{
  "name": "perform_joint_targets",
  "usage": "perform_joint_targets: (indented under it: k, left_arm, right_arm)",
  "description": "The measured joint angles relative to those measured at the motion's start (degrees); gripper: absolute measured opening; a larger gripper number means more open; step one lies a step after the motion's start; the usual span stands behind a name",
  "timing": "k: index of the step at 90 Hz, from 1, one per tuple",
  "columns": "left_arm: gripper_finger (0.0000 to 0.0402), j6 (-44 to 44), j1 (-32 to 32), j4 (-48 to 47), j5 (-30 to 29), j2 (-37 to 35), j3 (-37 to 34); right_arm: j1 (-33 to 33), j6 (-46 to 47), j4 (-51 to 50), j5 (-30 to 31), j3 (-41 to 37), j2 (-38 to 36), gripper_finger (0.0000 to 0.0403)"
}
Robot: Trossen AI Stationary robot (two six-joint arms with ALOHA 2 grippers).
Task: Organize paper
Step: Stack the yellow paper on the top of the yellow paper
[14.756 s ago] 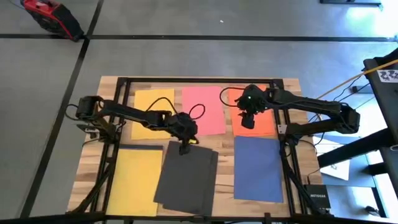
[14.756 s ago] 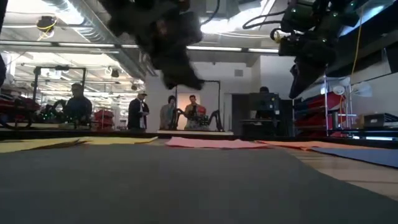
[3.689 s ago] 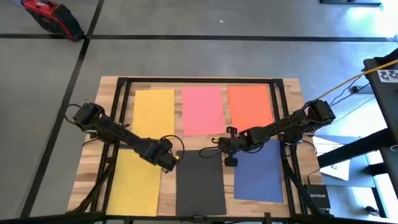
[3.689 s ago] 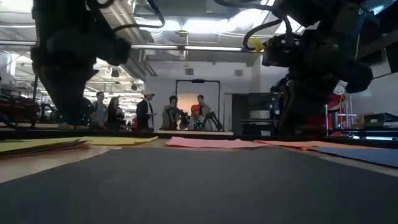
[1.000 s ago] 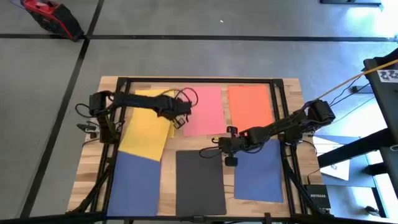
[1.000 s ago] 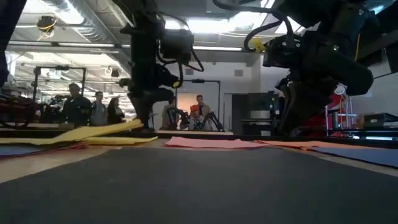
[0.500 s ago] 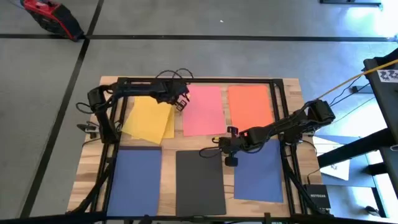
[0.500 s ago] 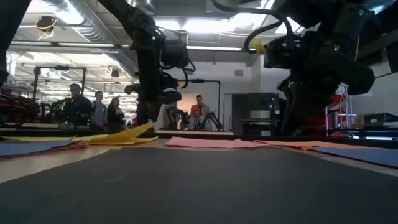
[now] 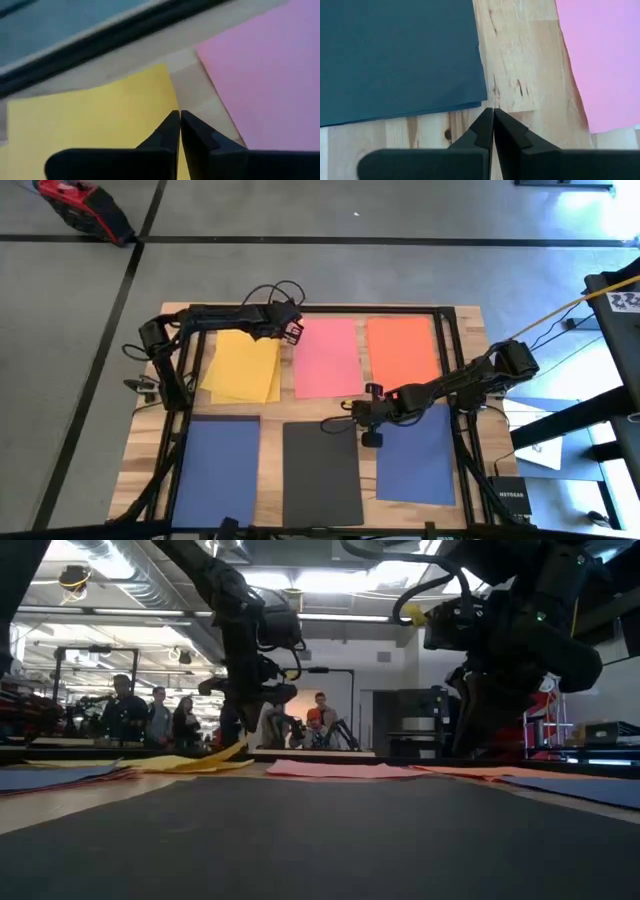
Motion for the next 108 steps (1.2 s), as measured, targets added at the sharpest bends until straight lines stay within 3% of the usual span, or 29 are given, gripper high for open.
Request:
perform_joint_targets:
  k: [22,40,72,108]
  left_arm:
    - [0.0037,-1.03,1.00,0.30,-0.66,0.00,0.00]
    - [0.0051,5.57,1.72,-0.28,-0.67,0.00,0.00]
    - [0.0052,14.27,1.31,0.68,2.51,0.00,-0.02]
    - [0.0130,19.01,0.79,2.03,2.86,0.00,-0.02]
  right_arm:
    - [0.00,0.01,0.05,-0.02,0.00,0.00,0.0070]
    - [0.00,0.18,0.02,-0.02,0.00,0.00,0.0115]
    - [0.00,0.23,0.03,-0.03,0.00,0.00,0.0120]
    - [-0.02,0.04,0.04,-0.02,0.00,0.00,0.0120]
